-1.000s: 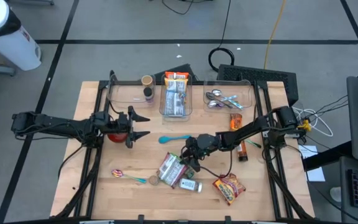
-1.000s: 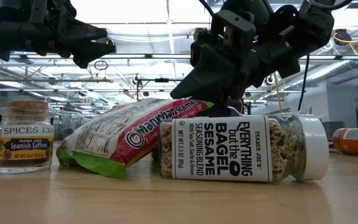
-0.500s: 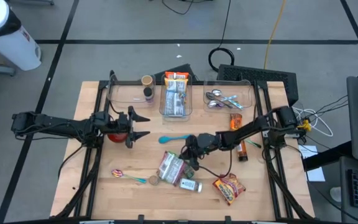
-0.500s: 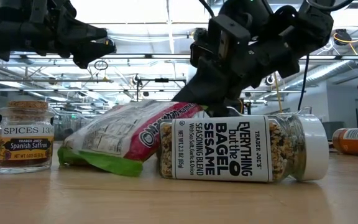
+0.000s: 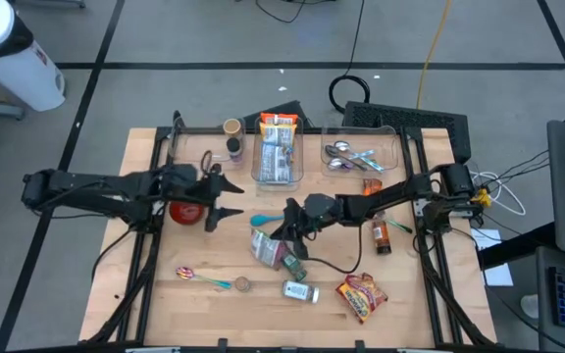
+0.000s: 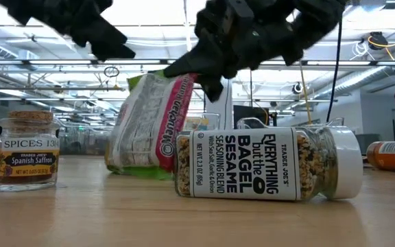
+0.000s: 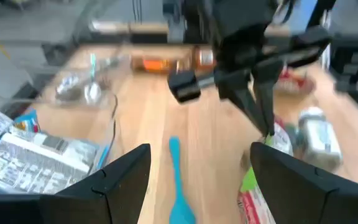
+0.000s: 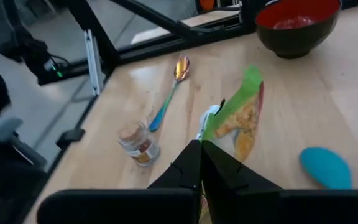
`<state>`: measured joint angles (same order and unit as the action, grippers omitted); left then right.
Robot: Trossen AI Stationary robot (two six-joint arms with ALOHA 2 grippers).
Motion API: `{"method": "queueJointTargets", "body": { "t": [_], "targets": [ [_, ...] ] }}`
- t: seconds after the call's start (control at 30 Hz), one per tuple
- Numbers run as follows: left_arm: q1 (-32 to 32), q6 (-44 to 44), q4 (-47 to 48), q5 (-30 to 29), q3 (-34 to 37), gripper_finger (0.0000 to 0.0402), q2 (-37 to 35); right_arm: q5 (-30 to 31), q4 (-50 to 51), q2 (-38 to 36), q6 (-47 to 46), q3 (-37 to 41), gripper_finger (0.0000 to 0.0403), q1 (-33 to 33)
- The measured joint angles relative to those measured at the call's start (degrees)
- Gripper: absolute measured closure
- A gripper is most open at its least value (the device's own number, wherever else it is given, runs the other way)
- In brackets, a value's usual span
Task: Pick & Place Food Item
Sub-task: Put the green noodle pack into the middle transparent bin
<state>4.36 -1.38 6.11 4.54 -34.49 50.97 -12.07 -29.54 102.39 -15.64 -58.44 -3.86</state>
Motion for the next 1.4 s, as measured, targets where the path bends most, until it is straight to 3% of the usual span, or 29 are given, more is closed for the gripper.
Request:
{"method": "queueJointTargets", "body": {
  "t": [0.17,0.37,0.6,0.77,0.93,1.1,1.2,1.4],
  "targets": [
    [-0.22,-4.09,11.38,2.27,-11.82,0.0117,9.84,0.07,8.07,0.02,5.11,-4.26,0.0403,0.29],
    [-0.41,-6.77,19.59,11.23,-23.98,0.0117,21.89,0.12,8.69,0.02,7.35,-5.26,0.0403,0.44],
    [-0.74,-8.43,31.61,11.50,-34.70,0.0117,33.33,0.23,9.08,-0.39,8.85,-5.26,0.0403,0.89],
    [-0.74,-9.06,34.28,13.00,-36.90,0.0117,37.30,2.63,10.59,-3.23,11.03,-5.27,0.0403,0.88],
    [-0.74,-9.45,34.28,13.52,-36.97,0.0117,37.67,6.31,14.15,-7.05,13.81,-5.24,0.0403,0.88],
    [-0.74,-10.07,33.79,13.44,-36.97,0.0121,37.67,6.31,14.00,-8.81,14.87,-5.24,0.0403,0.86],
    [-0.74,-11.23,32.16,13.44,-36.97,0.0148,37.67,6.31,14.37,-8.93,14.87,-5.24,0.0403,0.86],
    [-0.74,-11.92,29.47,13.46,-36.97,0.0240,37.67,6.33,15.51,-8.92,14.72,-5.24,0.0403,0.84]
  ]
}}
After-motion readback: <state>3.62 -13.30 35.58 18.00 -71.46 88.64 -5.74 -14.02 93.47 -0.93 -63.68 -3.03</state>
